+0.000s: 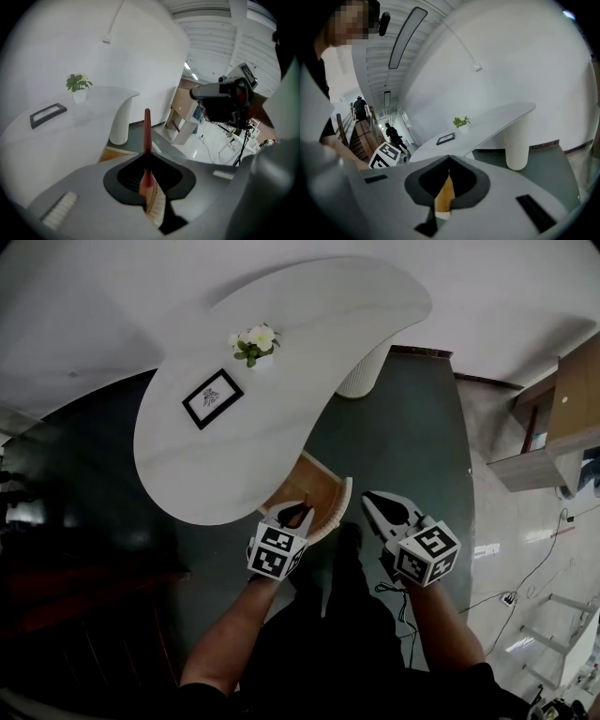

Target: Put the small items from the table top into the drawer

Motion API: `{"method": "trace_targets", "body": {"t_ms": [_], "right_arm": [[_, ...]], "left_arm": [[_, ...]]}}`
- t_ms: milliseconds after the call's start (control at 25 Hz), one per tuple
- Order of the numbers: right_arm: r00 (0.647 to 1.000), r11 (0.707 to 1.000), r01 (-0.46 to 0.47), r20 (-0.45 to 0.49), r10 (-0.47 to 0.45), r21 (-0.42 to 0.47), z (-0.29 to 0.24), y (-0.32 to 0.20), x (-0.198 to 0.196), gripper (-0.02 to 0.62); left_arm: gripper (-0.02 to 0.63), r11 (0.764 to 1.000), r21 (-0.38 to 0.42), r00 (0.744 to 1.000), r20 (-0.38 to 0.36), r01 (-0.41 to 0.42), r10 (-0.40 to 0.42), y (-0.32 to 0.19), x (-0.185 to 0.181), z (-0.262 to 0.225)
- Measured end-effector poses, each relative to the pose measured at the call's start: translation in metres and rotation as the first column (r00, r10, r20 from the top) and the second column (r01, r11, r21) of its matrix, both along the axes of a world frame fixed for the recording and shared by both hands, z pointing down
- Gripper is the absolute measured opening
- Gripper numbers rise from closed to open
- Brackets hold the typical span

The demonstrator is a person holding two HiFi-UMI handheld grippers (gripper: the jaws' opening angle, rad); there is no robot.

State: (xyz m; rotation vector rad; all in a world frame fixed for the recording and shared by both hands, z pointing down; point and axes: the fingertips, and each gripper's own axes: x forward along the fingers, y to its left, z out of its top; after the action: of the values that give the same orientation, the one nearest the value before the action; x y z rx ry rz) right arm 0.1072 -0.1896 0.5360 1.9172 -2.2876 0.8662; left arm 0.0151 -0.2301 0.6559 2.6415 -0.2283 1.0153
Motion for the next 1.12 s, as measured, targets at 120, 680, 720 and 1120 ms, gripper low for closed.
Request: {"method": "trace_targets", "body": {"t_ms": [120, 680, 720, 1120], "right_arm": [[1.0, 1.0, -0.003, 0.004, 0.004, -0.014, 0.007, 0.006, 0.005, 0.012], [0.999, 0.999, -0.013, 0.052, 0.015, -0.039, 0.03, 0.008, 0.032, 0.012], [0.998, 0.999, -0.015, 0.056, 0.017, -0.041, 0.032, 0.007, 0.034, 0.012], [0.996, 0.996, -0.033, 0.08, 0.04, -0.082, 0.056, 0.014, 0.055, 0.012]], "left_arm": [[0.057, 1.0, 0.008, 0.997, 0.07, -0.026, 0.026, 0.001, 0.005, 0.024], [0.057, 0.977, -0.112, 0.896, 0.389, -0.184, 0.213, 0.005, 0.005, 0.128], [0.058, 0.974, -0.111, 0.887, 0.404, -0.196, 0.224, 0.004, 0.005, 0.134], [0.058, 0.942, -0.108, 0.767, 0.554, -0.319, 0.324, -0.002, -0.008, 0.181]]}}
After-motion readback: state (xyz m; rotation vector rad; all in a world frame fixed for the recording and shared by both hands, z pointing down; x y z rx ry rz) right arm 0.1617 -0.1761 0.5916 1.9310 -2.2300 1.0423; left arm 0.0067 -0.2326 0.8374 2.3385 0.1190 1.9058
